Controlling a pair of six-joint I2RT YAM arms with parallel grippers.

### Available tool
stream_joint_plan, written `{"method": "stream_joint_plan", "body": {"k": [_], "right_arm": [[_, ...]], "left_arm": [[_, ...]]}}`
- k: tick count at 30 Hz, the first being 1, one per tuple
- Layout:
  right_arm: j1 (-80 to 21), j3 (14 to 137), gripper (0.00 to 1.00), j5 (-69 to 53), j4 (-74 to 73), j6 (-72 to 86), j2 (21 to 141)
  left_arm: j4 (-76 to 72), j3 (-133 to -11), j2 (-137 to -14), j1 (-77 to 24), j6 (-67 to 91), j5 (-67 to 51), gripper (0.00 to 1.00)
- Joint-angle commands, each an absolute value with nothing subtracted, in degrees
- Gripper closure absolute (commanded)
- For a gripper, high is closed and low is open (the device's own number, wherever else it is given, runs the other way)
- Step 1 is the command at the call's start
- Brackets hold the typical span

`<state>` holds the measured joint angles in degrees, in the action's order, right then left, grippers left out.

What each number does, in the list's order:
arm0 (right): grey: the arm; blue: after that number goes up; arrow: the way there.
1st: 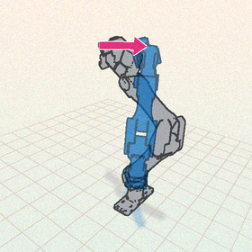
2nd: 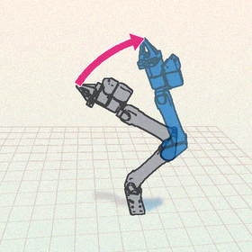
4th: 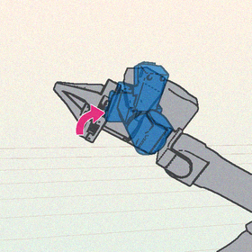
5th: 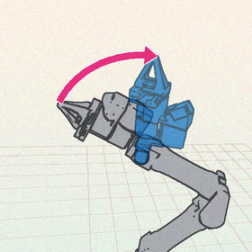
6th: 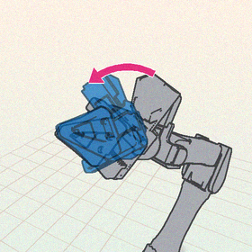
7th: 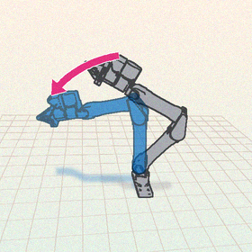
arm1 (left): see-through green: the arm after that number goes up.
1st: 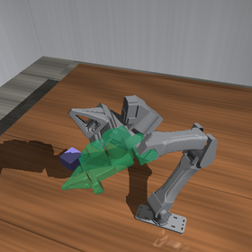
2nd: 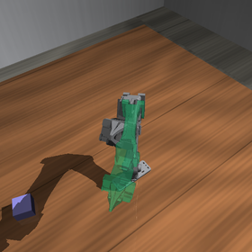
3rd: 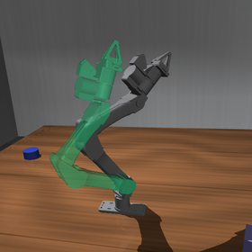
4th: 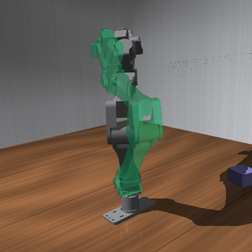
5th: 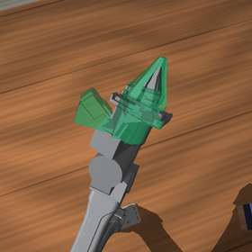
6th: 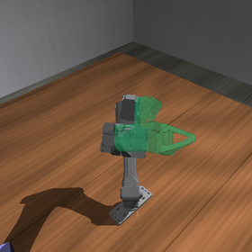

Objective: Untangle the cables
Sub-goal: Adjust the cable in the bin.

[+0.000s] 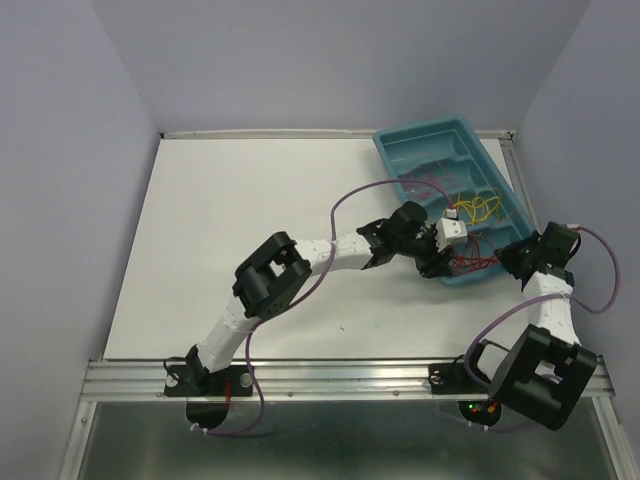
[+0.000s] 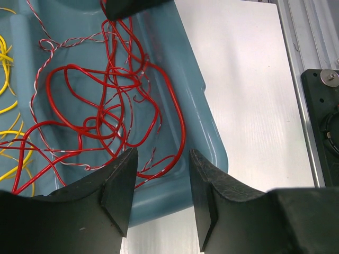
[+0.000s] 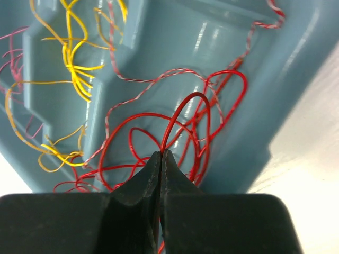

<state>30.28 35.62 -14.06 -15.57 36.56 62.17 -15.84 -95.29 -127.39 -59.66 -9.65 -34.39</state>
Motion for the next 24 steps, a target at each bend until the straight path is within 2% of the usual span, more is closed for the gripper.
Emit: {"method": "stream_joint_plan", "body": {"k": [1,2,3,8,13,14,20,22,23,24], "right_arm": [[30.06,33.23,0.99,-10.29,-8.35,38.67,59.42],[30.15,33.40,0.97,-10.37,-8.26,38.50,59.07],[30.15,33.57,0.87,-10.55,-8.35,37.97,58.80],[30.15,38.39,0.80,-10.20,-11.50,36.39,55.90],[30.15,42.71,0.45,-9.76,-17.31,34.54,55.29],[30.15,43.24,0.45,-9.32,-17.92,33.93,54.85],[30.15,46.14,0.25,-10.63,-21.36,31.38,49.84],[30.15,46.67,0.14,-13.35,-21.27,29.54,48.96],[30.15,47.28,0.10,-15.53,-21.27,28.05,48.26],[30.15,47.37,0.04,-16.60,-21.10,27.43,47.73]], "left_arm": [[-13.62,-95.62,-127.71,-60.21,-10.81,-34.19,0.47],[-13.54,-95.71,-127.36,-60.21,-10.90,-34.10,0.47],[-13.45,-95.71,-127.09,-60.29,-10.90,-34.10,0.46],[-12.57,-95.89,-123.40,-60.29,-11.95,-34.37,0.33],[-8.72,-100.19,-121.82,-60.38,-12.13,-32.17,0.25],[-7.83,-100.98,-121.47,-60.38,-12.30,-32.17,0.24],[-4.49,-102.83,-116.46,-60.38,-13.71,-29.10,0.17],[-3.17,-103.62,-113.39,-59.94,-14.41,-27.78,0.11],[-2.12,-103.88,-111.20,-59.68,-14.50,-26.90,0.03],[-1.41,-104.23,-109.96,-59.42,-14.50,-26.37,0.01]]}}
